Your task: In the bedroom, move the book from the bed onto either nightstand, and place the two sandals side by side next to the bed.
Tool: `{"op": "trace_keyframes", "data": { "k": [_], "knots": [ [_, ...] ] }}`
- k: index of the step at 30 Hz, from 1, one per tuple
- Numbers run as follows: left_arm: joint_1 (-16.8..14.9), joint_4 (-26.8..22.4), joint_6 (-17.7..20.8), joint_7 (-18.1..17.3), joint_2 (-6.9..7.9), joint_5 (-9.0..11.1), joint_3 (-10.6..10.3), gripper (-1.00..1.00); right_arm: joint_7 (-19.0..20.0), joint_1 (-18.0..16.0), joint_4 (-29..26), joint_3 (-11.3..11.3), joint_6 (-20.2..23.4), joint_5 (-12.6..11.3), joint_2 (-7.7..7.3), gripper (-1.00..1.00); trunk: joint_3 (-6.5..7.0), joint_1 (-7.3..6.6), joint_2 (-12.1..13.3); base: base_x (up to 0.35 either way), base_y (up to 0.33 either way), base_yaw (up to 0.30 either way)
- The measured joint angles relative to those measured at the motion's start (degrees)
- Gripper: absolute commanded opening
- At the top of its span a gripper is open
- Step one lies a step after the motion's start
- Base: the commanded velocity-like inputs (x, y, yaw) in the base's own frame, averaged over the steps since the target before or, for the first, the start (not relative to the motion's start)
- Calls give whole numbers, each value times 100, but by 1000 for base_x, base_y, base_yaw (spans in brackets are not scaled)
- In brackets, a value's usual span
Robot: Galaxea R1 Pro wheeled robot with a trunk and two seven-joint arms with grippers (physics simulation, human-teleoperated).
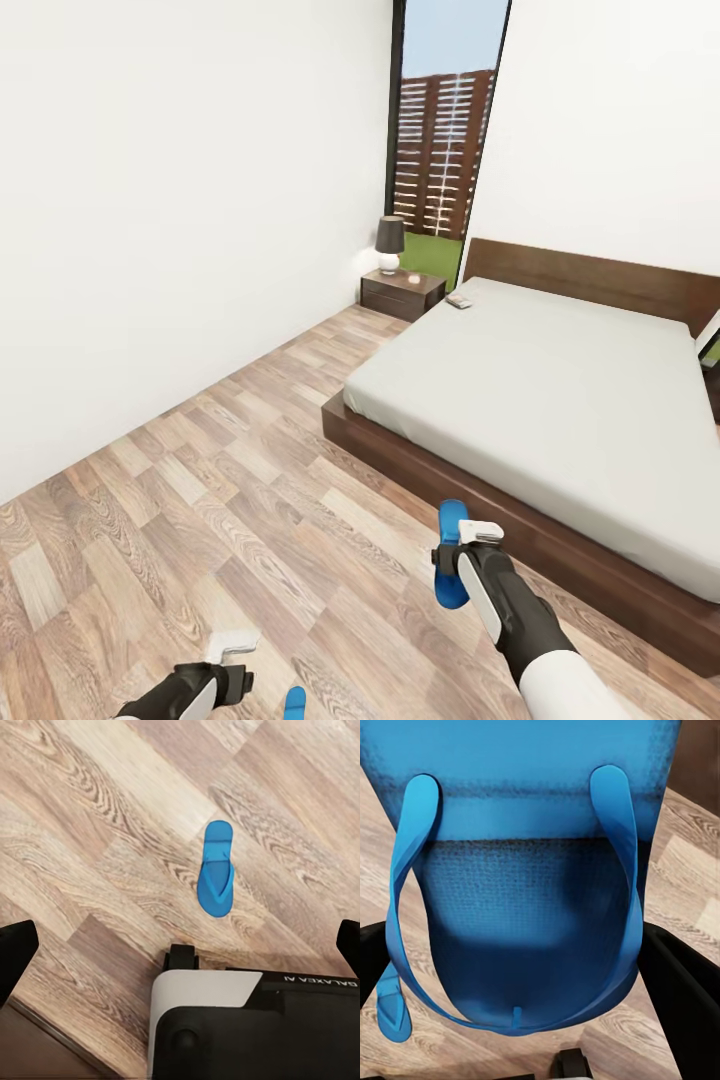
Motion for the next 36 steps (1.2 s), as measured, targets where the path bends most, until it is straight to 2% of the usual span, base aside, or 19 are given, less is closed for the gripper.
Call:
{"op": "trace_keyframes", "data": {
  "k": [11,22,36],
  "knots": [
    [30,5,241,12,-156,-19,-29,100,-15,0,7,4,1,10,1,-100,0,0,0,0,0,0],
    [41,2,288,16,-221,-9,-17,100,-5,0,1,4,-2,10,4,-100,0,0,0,0,0,0],
    [41,2,300,-66,-228,-7,-6,100,19,0,-5,4,-22,17,1,-100,-252,308,-562,0,0,0]
  ]
}}
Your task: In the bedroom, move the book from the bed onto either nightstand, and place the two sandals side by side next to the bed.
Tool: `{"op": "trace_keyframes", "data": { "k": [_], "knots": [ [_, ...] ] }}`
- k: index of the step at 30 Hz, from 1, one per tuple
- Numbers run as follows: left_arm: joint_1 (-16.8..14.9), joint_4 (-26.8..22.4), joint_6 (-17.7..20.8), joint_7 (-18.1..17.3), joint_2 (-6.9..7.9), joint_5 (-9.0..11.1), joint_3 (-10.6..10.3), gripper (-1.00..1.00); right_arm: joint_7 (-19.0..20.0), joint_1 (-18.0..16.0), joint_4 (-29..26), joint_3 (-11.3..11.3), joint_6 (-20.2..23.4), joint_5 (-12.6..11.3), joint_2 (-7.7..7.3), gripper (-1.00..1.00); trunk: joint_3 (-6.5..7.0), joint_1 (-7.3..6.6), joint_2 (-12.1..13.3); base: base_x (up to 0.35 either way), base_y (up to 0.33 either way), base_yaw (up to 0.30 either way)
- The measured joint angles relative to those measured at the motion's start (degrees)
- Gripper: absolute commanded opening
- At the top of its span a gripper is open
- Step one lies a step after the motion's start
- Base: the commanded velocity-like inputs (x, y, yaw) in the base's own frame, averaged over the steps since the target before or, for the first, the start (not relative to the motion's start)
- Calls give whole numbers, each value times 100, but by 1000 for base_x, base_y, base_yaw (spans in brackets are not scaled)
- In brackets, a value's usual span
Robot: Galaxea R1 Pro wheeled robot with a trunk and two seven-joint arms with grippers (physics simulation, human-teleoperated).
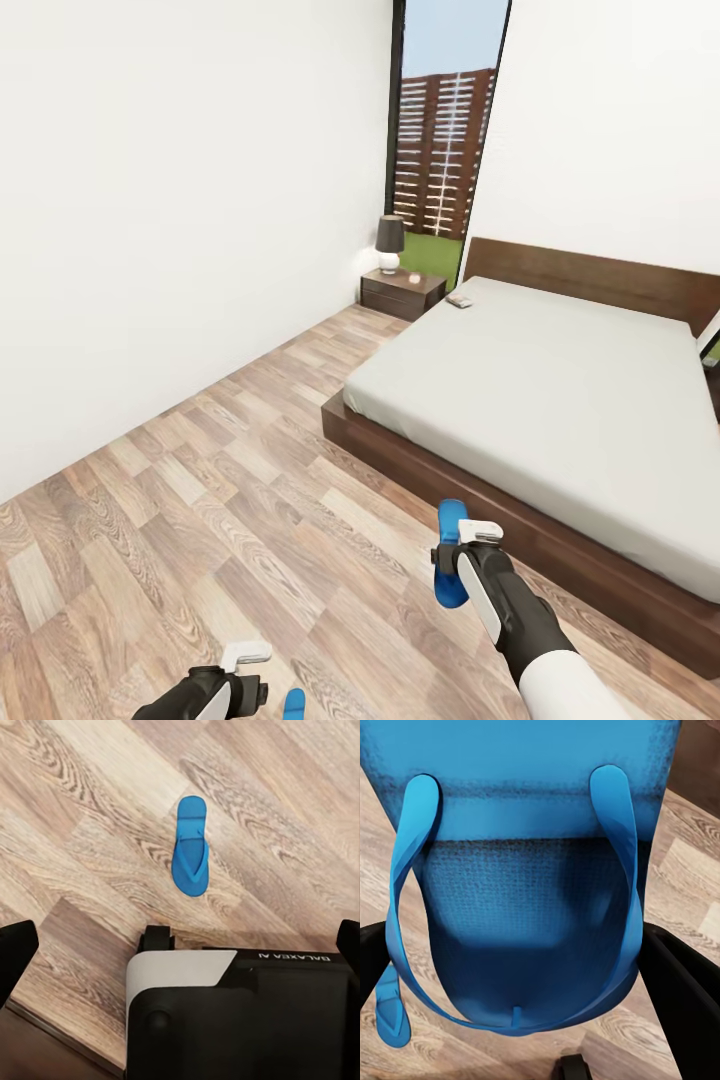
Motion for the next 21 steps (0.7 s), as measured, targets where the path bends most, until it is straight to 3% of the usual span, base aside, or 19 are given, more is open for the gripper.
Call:
{"op": "trace_keyframes", "data": {
  "k": [21],
  "knots": [
    [1,-4,5,-331,-1,15,-20,100,35,0,-10,5,-8,-5,-2,-100,-343,418,-764,0,0,0]
  ]
}}
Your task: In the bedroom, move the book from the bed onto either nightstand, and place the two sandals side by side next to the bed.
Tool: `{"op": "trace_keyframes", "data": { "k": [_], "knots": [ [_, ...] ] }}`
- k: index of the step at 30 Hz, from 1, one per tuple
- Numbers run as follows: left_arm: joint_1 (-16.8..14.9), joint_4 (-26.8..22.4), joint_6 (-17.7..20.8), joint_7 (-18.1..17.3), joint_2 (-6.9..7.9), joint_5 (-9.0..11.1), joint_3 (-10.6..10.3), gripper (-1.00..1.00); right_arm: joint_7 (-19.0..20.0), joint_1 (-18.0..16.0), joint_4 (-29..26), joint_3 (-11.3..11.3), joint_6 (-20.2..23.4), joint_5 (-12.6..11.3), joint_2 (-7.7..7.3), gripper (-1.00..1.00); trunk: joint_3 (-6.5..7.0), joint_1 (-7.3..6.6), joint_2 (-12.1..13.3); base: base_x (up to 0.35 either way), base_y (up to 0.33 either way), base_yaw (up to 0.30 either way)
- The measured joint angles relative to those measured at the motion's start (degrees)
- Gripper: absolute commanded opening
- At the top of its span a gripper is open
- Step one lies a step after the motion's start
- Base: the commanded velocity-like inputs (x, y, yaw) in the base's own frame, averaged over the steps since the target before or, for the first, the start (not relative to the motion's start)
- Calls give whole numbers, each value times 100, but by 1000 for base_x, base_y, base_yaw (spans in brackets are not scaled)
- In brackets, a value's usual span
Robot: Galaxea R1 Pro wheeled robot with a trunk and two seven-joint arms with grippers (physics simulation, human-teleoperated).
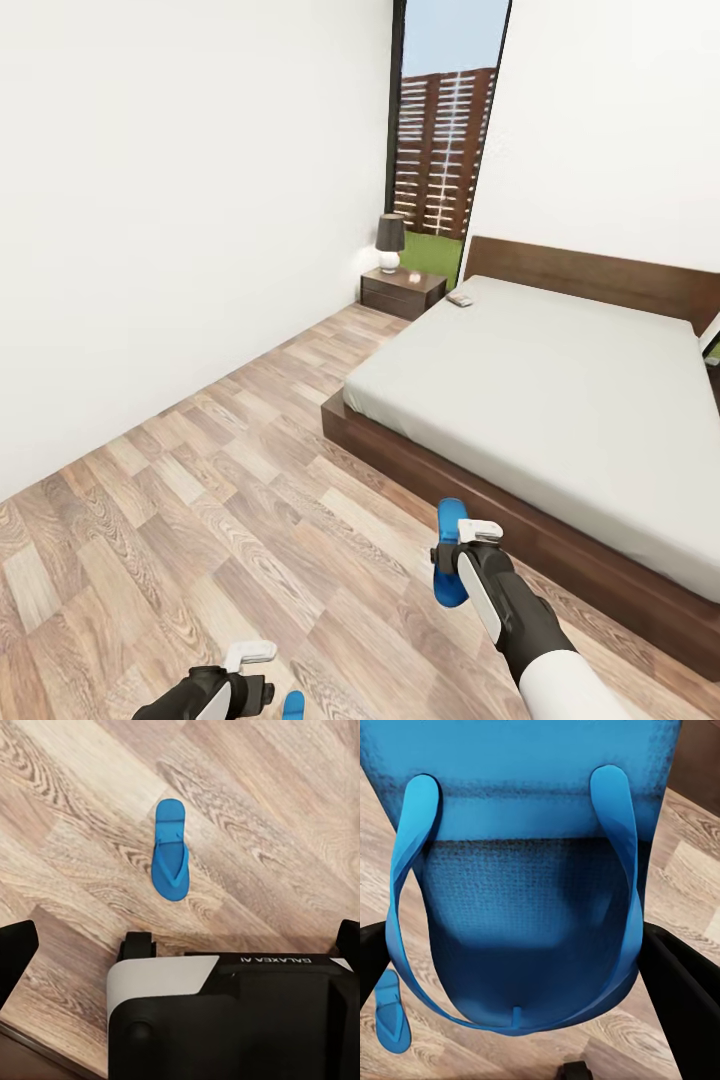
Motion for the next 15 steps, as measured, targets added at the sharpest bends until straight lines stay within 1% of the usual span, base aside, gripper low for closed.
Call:
{"op": "trace_keyframes", "data": {
  "k": [4,8,15],
  "knots": [
    [0,0,0,-12,-1,1,-2,100,16,0,-2,28,-13,-3,-2,-100,-72,88,-161,0,0,0],
    [0,0,-1,-75,4,-1,-3,100,23,0,-2,141,-25,-5,-6,-100,-144,176,-322,0,0,0],
    [0,-1,-8,-131,7,-8,-8,100,32,0,-4,238,-30,-6,-8,-100,-270,330,-603,0,0,0]
  ]
}}
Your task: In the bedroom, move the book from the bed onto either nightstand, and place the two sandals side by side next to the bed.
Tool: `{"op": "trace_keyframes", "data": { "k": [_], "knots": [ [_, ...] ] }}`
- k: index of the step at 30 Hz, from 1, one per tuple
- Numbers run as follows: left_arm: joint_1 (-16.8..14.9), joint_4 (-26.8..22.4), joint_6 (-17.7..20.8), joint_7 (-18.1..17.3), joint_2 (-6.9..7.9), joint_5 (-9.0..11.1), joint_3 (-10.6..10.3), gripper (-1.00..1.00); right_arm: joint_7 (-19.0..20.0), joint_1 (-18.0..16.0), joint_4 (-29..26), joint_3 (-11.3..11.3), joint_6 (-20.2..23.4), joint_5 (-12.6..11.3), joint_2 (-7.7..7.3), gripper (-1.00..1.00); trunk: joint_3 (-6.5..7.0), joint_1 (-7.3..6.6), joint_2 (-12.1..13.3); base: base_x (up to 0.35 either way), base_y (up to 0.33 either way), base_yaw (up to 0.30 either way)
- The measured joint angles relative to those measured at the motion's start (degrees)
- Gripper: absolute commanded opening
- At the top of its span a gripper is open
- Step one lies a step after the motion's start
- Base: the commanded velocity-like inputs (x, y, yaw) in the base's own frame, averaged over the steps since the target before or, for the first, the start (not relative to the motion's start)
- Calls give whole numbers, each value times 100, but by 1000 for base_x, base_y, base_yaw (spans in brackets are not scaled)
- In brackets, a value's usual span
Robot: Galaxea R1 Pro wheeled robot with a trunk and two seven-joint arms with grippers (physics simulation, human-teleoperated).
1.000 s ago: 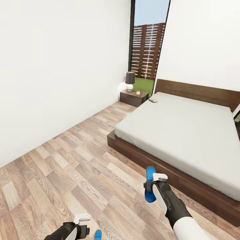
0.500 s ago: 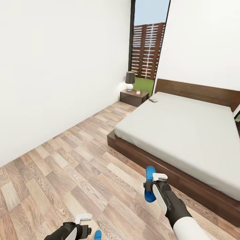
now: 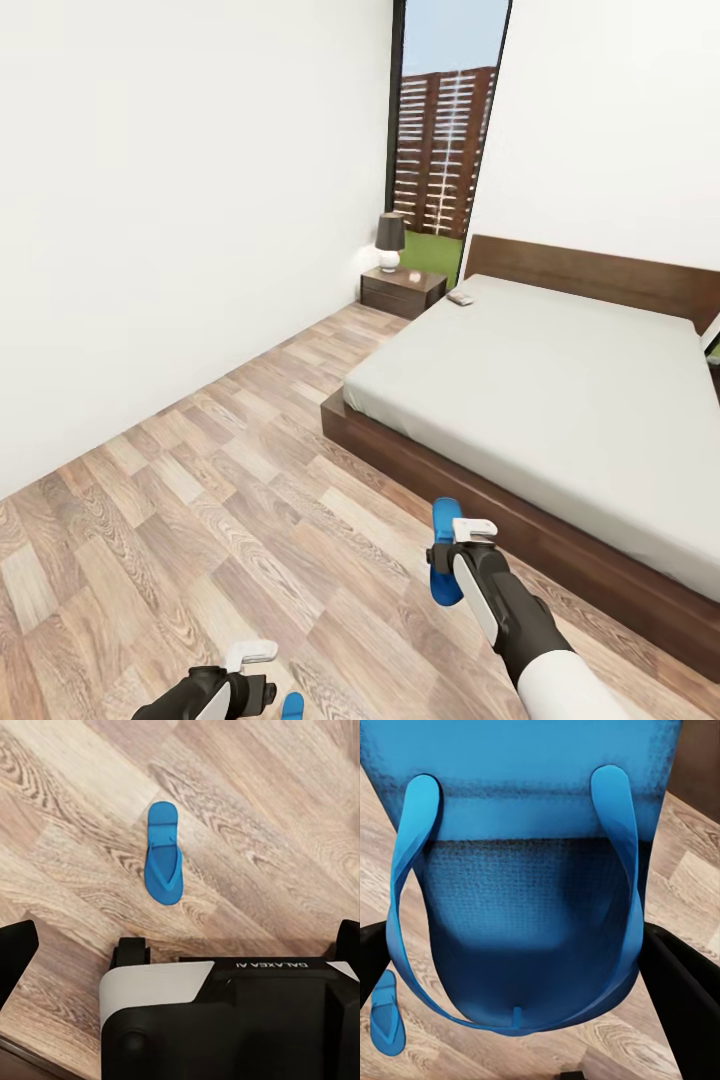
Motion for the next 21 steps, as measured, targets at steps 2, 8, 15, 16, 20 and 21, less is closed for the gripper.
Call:
{"op": "trace_keyframes", "data": {
  "k": [2,8,15,16,20,21],
  "knots": [
    [0,0,0,-1,0,0,0,100,0,0,0,3,2,3,-3,-100,-1,1,-2,0,0,0],
    [0,0,-6,0,0,-7,-1,100,0,0,-4,4,0,-4,-9,-100,-1,1,-2,0,0,0],
    [0,0,-9,-4,-7,-10,0,100,1,0,-4,12,6,-6,-2,-100,-126,154,-281,0,0,0],
    [0,0,-9,-5,-8,-11,0,100,1,0,-2,12,8,-5,-2,-100,-144,176,-321,0,0,0],
    [0,0,-9,-7,-8,-11,0,100,1,0,-4,12,3,-5,-3,-100,-216,264,-482,0,0,0],
    [0,0,-11,-7,-8,-11,0,100,1,0,-5,12,2,-5,-2,-100,-234,286,-522,0,0,0]
  ]
}}
